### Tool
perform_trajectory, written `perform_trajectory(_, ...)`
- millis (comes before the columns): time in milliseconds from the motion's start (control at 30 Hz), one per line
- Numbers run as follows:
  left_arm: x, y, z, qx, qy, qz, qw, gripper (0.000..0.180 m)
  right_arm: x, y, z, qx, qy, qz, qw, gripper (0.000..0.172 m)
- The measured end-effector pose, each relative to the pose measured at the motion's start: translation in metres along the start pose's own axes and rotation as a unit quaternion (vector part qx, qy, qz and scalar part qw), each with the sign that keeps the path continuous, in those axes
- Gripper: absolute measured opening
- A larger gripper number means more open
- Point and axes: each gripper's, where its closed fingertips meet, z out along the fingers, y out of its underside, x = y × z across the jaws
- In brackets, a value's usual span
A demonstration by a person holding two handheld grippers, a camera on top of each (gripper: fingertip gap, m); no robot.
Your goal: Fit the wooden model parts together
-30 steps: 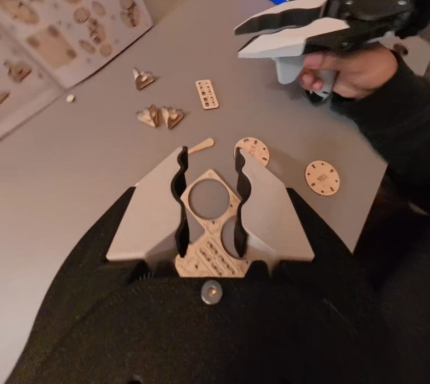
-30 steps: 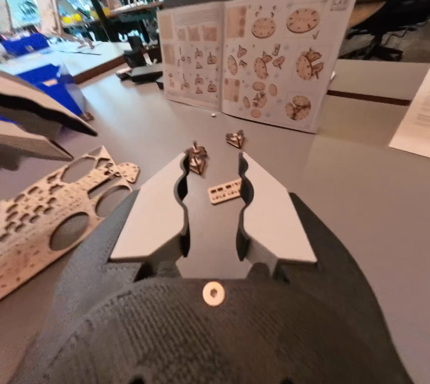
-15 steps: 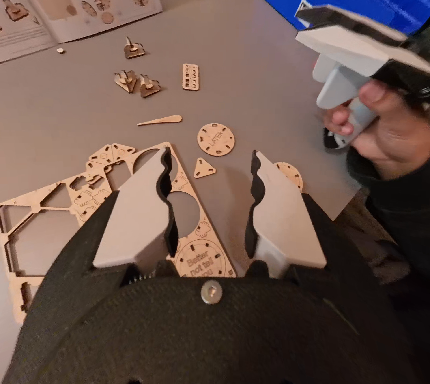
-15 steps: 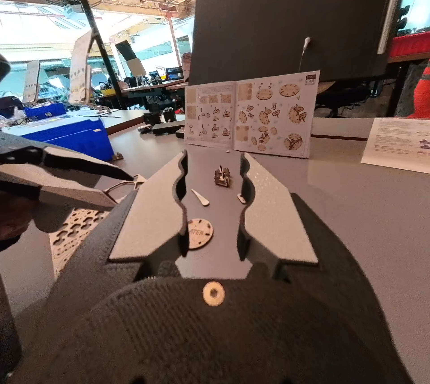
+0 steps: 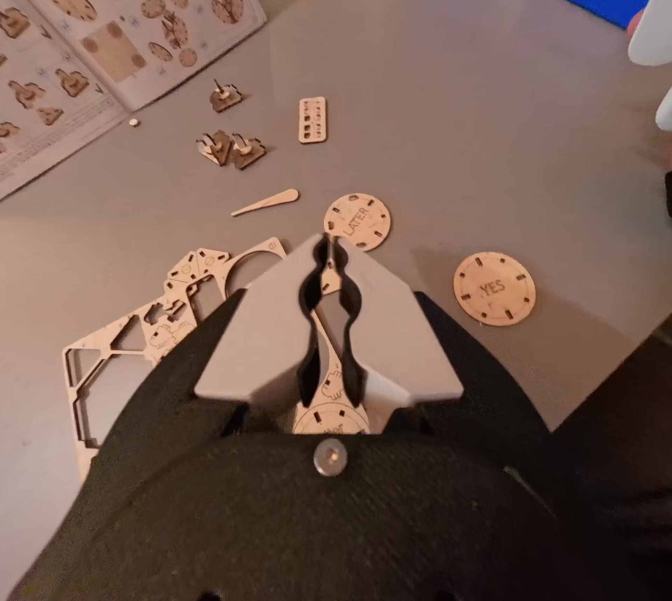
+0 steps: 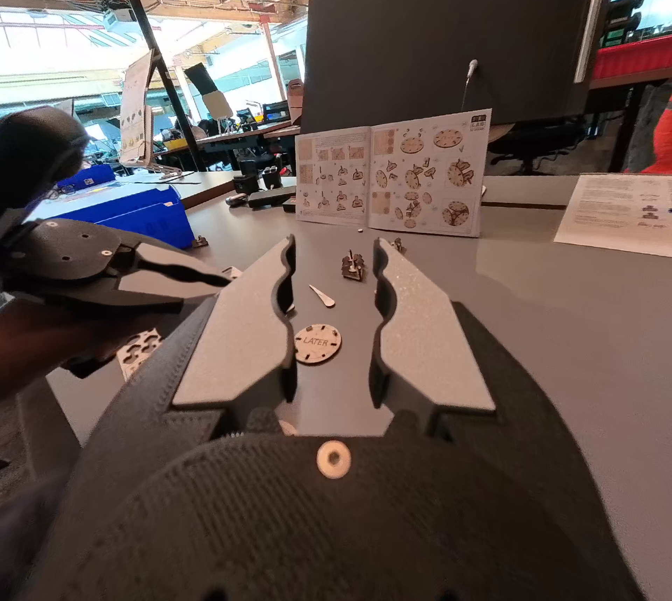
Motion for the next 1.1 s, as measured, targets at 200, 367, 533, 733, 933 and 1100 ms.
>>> perform_trajectory(200,-0.005,0.006,0.010,-0.006,0.027,-0.032,0.999,0.000,-0.012,-0.006,0.000,0.043,-0.021,0.015,0.999,0.027)
perform_trajectory(367,-0.026,-0.006,0.008,0.047,-0.023,0.011,0.999,0.000,-0.026,0.013,0.010,0.018,-0.041,0.013,0.999,0.027)
perform_trajectory(533,-0.049,-0.030,-0.002,0.122,-0.078,-0.011,0.989,0.000,-0.037,-0.003,-0.006,0.138,-0.059,-0.017,0.988,0.008)
perform_trajectory(733,-0.058,-0.039,0.014,0.125,-0.094,-0.036,0.987,0.000,-0.038,-0.012,-0.022,0.217,-0.077,-0.024,0.973,0.006)
perform_trajectory(933,-0.067,-0.073,0.052,0.096,-0.118,0.077,0.985,0.000,-0.033,-0.002,-0.012,0.185,-0.056,-0.024,0.981,0.016)
perform_trajectory(1100,-0.075,-0.111,0.087,0.094,-0.124,0.108,0.982,0.000,-0.025,-0.002,-0.011,0.186,-0.043,-0.010,0.982,0.020)
